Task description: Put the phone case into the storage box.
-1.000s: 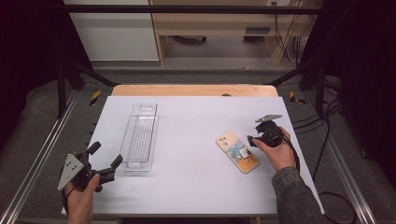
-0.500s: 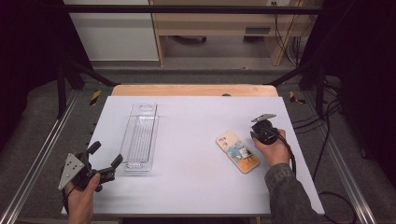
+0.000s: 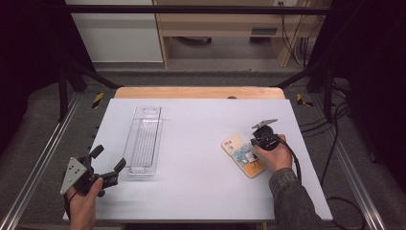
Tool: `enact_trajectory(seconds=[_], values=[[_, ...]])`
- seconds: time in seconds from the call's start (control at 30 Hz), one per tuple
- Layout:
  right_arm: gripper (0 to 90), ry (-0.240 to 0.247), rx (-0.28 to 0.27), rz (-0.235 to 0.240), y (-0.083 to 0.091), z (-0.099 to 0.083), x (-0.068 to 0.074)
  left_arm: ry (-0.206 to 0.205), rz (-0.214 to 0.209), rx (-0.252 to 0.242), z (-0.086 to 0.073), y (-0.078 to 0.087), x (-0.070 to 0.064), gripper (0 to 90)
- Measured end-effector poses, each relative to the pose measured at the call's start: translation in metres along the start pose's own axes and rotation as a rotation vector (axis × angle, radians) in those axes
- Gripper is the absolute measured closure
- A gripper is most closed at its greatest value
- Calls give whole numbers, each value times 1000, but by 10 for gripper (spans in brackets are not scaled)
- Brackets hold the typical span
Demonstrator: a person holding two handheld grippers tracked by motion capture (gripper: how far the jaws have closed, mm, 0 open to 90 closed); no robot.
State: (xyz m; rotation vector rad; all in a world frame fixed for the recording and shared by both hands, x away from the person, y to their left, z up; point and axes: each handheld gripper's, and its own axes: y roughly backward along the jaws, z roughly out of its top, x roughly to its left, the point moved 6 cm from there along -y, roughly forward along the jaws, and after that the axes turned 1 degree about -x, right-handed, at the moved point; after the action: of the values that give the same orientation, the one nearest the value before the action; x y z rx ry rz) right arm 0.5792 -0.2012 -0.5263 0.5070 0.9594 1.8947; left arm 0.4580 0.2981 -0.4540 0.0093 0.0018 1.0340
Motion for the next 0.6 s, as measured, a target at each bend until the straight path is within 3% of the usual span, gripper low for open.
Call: enact_trajectory(seconds=[0.3,0.37,0.47,0.5,0.6], values=[[900,26,30,44,1,-2,11,-2,6,8,-1,1,1,34],[900,33,39,66,1,-4,17,1,9,4,0,1,1,34],[900,49,33,59,1,-6,21,4,12,8,-1,1,2,34],[900,42,31,86,2,-7,27,8,13,4,-1,1,2,34],[900,61,26,104,3,-7,34,4,11,9,-1,1,2,34]])
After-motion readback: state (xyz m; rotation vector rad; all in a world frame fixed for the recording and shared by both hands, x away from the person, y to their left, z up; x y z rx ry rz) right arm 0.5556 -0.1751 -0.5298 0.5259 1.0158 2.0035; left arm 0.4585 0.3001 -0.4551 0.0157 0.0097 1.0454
